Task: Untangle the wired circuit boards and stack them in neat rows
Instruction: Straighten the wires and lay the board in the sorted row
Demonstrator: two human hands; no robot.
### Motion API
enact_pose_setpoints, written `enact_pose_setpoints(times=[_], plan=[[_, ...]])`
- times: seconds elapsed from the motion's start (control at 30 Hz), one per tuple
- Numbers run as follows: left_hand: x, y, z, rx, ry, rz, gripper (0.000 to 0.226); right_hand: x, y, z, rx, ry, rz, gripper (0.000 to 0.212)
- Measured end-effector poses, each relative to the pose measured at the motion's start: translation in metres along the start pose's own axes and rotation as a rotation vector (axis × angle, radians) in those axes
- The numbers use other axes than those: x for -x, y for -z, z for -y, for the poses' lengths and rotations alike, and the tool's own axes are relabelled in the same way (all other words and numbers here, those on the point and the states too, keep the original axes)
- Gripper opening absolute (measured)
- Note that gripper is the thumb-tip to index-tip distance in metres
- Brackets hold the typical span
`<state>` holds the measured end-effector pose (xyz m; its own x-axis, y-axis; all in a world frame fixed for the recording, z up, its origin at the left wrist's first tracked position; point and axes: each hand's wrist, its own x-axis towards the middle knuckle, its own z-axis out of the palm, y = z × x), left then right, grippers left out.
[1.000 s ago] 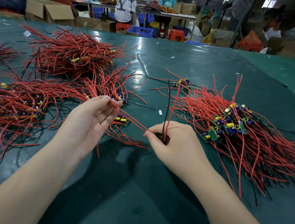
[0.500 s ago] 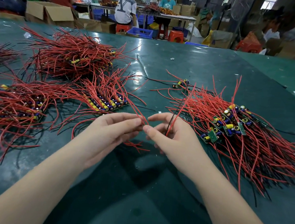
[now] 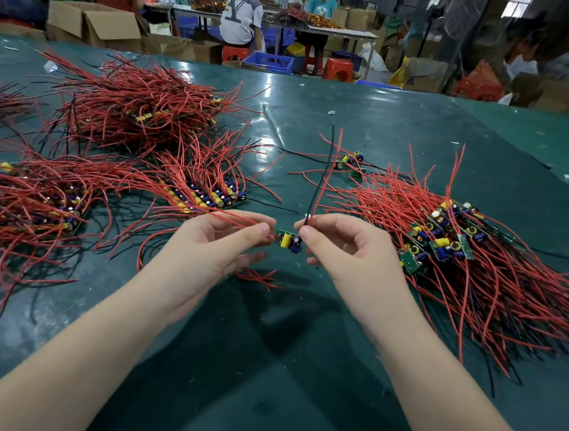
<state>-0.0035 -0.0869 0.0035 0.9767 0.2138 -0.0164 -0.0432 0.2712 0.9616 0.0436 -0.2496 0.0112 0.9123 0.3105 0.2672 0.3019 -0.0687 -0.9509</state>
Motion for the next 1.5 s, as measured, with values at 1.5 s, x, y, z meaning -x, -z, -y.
enact_pose_setpoints(times=[1.5], plan=[[0.006,-0.001,-0.009,-0.067,-0.216,0.048,0.024,0.004,-0.009,0.010,-0.326,-0.053,0.046,0.023]])
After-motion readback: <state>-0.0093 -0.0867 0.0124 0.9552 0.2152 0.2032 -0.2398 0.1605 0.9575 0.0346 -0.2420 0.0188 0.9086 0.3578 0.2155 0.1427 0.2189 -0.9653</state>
